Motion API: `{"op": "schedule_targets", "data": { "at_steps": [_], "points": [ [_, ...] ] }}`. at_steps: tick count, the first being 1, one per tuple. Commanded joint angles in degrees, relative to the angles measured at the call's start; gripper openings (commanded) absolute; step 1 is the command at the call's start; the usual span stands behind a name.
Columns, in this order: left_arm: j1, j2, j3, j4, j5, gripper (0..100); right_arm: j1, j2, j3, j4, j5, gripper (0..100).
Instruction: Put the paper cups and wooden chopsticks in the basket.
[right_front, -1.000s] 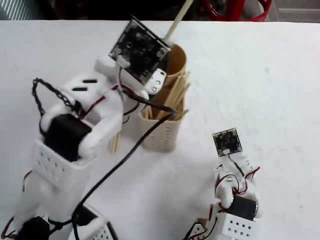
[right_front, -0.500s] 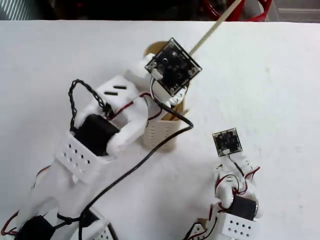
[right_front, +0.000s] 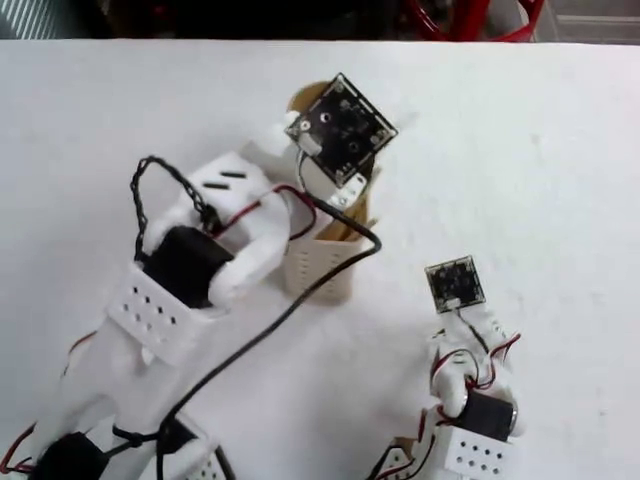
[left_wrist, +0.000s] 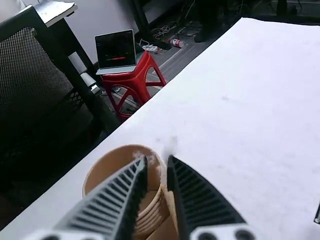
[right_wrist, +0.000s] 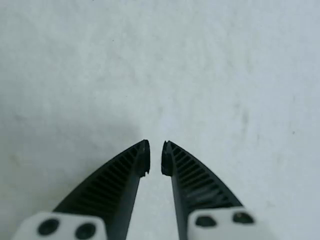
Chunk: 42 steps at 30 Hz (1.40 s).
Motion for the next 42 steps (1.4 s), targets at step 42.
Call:
{"op": "schedule_targets", "data": {
  "at_steps": [42],
  "points": [
    [-32.4, 45.4, 2.0, 0.1, 12.6, 15, 0.2, -0.3, 0.5, 0.2, 0.3, 5.7]
  ]
}}
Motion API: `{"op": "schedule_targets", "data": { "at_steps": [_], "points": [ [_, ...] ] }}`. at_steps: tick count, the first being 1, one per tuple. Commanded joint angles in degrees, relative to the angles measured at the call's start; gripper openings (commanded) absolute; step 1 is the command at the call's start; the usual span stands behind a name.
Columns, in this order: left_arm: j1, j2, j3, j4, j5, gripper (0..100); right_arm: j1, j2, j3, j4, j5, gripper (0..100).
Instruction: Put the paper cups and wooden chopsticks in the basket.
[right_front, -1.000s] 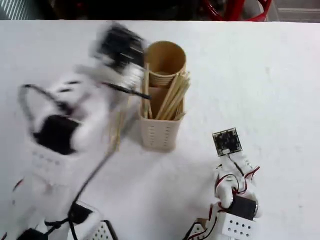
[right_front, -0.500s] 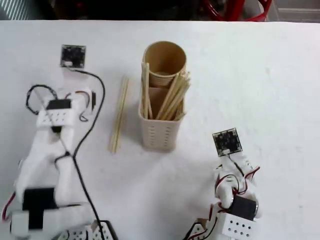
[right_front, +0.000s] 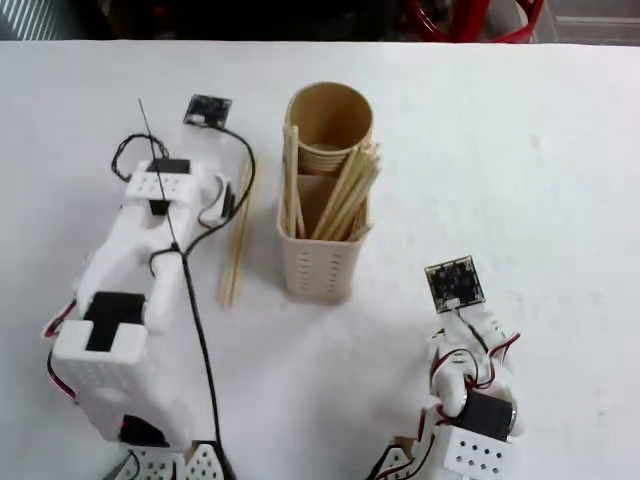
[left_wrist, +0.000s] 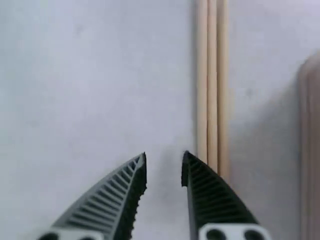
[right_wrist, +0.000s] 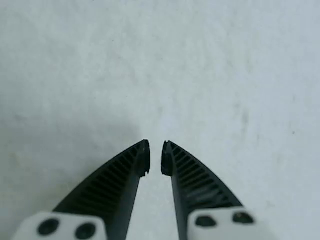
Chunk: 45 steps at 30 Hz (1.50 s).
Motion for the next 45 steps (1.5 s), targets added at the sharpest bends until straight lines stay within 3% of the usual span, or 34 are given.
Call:
{"op": "schedule_targets", "data": {
  "at_steps": [1, 19, 28, 45],
  "points": [
    [1.2, -0.4, -3.0, 1.8, 0.0, 15, 0.2, -0.3, 0.5, 0.2, 0.3, 5.7],
    [2.0, -0.5, -0.5, 0.4, -0.4, 15, 0.2, -0.3, 0.5, 0.2, 0.3, 5.7],
    [5.4, 1.4, -0.1, 0.4, -4.3, 15, 0.2, -0.3, 0.5, 0.2, 0.3, 5.7],
    [1.8, 3.3, -2.3, 2.0, -2.0, 15, 0.2, -0.3, 0.5, 0.2, 0.3, 5.7]
  ]
}}
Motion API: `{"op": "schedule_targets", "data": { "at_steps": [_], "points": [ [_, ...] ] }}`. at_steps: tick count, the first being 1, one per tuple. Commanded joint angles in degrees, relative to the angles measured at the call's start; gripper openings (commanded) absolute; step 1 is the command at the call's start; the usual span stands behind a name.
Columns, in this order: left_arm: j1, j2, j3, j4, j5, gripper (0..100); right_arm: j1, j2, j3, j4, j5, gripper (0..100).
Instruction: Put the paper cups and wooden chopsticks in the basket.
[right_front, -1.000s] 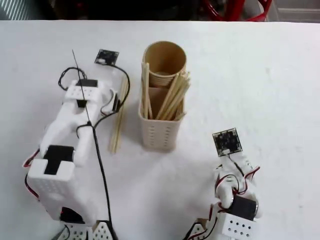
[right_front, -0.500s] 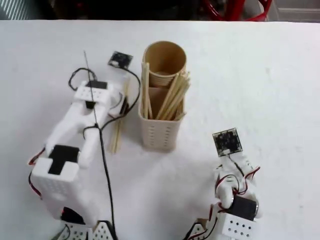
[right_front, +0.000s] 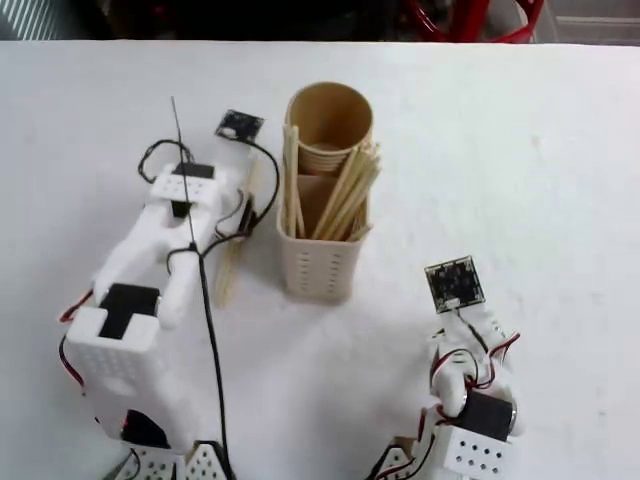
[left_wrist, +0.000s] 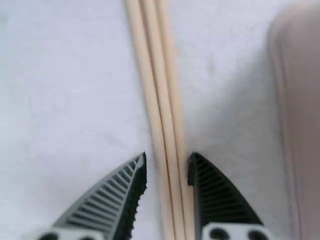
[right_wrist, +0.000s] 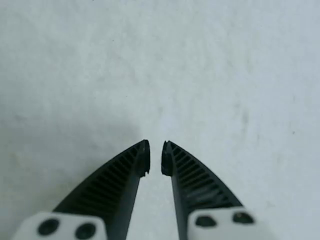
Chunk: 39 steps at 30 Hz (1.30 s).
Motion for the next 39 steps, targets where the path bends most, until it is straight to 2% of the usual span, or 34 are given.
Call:
{"op": "schedule_targets", "data": {
  "at_steps": [1, 9, 14, 21, 26, 31, 39],
  "points": [
    [-1.0, -0.7, -1.9, 0.4, 0.1, 15, 0.2, -0.3, 0.5, 0.2, 0.3, 5.7],
    [0.0, -4.7, -1.7, 2.3, -0.2, 15, 0.2, -0.3, 0.5, 0.2, 0.3, 5.7],
    [2.3, -5.2, 1.1, -1.1, -1.3, 15, 0.2, -0.3, 0.5, 0.2, 0.3, 5.7],
    [-0.4, -5.8, 1.3, -2.5, -0.2, 15, 0.2, -0.3, 0.5, 0.2, 0.3, 5.7],
    [-2.2, -11.9, 3.0, -2.7, 0.0, 15, 0.2, -0.3, 0.5, 0.2, 0.3, 5.7],
    [-2.9, -16.1, 9.4, -8.9, -0.1, 15, 0.2, -0.3, 0.5, 0.2, 0.3, 5.7],
    [-2.7, -12.7, 8.3, -9.4, -0.4, 15, 0.2, -0.3, 0.5, 0.2, 0.3, 5.7]
  ]
}}
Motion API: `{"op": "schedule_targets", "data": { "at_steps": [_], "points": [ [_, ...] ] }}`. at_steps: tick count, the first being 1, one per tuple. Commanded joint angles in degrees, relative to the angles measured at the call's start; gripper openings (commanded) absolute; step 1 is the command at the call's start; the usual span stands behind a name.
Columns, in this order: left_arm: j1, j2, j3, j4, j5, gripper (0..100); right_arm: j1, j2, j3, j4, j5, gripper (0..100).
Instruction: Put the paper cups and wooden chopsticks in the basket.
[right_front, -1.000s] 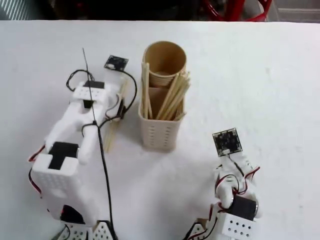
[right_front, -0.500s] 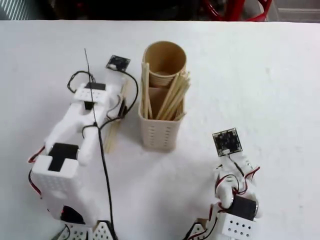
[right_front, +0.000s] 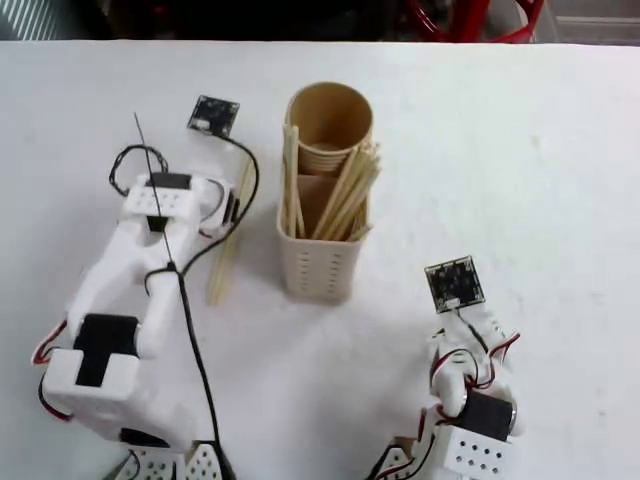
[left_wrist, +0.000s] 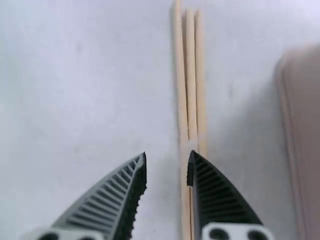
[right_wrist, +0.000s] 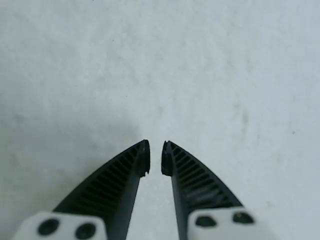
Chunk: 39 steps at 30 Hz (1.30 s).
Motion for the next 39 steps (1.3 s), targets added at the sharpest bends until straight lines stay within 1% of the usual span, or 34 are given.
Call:
{"op": "schedule_targets", "data": {
  "at_steps": [1, 9, 16, 20, 22, 28, 39],
  "points": [
    [-0.5, 0.9, -2.5, -0.6, 0.2, 15, 0.2, -0.3, 0.5, 0.2, 0.3, 5.7],
    [-0.6, 7.4, -7.2, -0.4, 0.2, 15, 0.2, -0.3, 0.5, 0.2, 0.3, 5.7],
    [-0.1, 8.0, -7.3, 0.3, 0.0, 15, 0.2, -0.3, 0.5, 0.2, 0.3, 5.7],
    [1.4, 8.4, -7.0, 0.4, -2.6, 15, 0.2, -0.3, 0.5, 0.2, 0.3, 5.7],
    [1.3, 8.4, -6.9, 0.4, -1.7, 15, 0.2, -0.3, 0.5, 0.2, 0.3, 5.7],
    [1.2, 8.4, -6.7, 0.4, -1.8, 15, 0.2, -0.3, 0.5, 0.2, 0.3, 5.7],
    [1.3, 8.6, -8.0, 5.2, -1.6, 15, 0.2, -0.3, 0.5, 0.2, 0.3, 5.7]
  ]
}}
